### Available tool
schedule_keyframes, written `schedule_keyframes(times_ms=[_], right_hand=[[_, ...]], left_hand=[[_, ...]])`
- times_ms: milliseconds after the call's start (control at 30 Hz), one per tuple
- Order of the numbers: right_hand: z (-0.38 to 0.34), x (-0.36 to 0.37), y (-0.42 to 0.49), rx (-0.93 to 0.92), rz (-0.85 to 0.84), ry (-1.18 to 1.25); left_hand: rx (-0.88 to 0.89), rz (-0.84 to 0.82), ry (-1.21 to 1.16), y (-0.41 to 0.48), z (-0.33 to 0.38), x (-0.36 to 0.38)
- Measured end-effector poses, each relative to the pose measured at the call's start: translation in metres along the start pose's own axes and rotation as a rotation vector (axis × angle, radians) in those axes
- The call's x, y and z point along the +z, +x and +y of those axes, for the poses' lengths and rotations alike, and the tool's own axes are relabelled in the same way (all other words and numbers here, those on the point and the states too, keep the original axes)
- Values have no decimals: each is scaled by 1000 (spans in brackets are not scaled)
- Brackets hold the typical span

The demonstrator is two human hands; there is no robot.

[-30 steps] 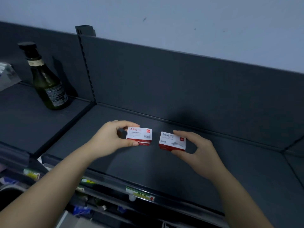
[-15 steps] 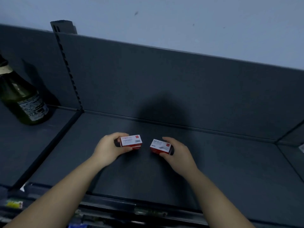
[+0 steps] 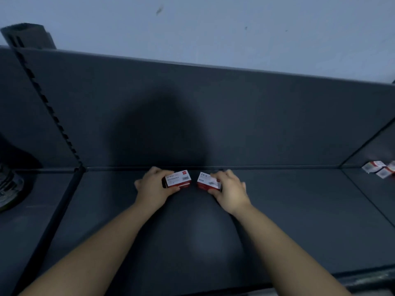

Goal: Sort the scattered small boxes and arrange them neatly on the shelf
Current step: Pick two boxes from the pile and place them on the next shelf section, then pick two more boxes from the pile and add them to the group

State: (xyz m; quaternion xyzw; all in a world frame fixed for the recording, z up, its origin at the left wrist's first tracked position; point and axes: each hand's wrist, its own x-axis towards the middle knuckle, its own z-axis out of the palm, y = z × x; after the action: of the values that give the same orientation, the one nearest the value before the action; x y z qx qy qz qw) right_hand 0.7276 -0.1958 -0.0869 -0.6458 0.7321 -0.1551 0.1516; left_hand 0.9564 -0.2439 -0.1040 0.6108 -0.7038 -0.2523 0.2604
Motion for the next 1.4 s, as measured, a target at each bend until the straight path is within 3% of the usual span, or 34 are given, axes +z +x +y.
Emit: schedule_keyframes(times_ms=[333,633,733,833,1033,1400], right_hand=[[-12,5,25,33,9,-26],[-11,-9,9,-15,-2,-99],[1,-20,0,-51,-39,-146],[15,-30,-9,-65,-74,-184],[47,-51,-37,-81,-110,-225],[172,-124,-112,-16,-122,-312]], left_hand=[[21,29,-49,26,6,9],[120,109,204,14,9,2],[235,128,247,8,14,-1],[332,56,330,1,23,2],[278,-181,462,-26,65,19],[300,-242,453,-88,188,111]])
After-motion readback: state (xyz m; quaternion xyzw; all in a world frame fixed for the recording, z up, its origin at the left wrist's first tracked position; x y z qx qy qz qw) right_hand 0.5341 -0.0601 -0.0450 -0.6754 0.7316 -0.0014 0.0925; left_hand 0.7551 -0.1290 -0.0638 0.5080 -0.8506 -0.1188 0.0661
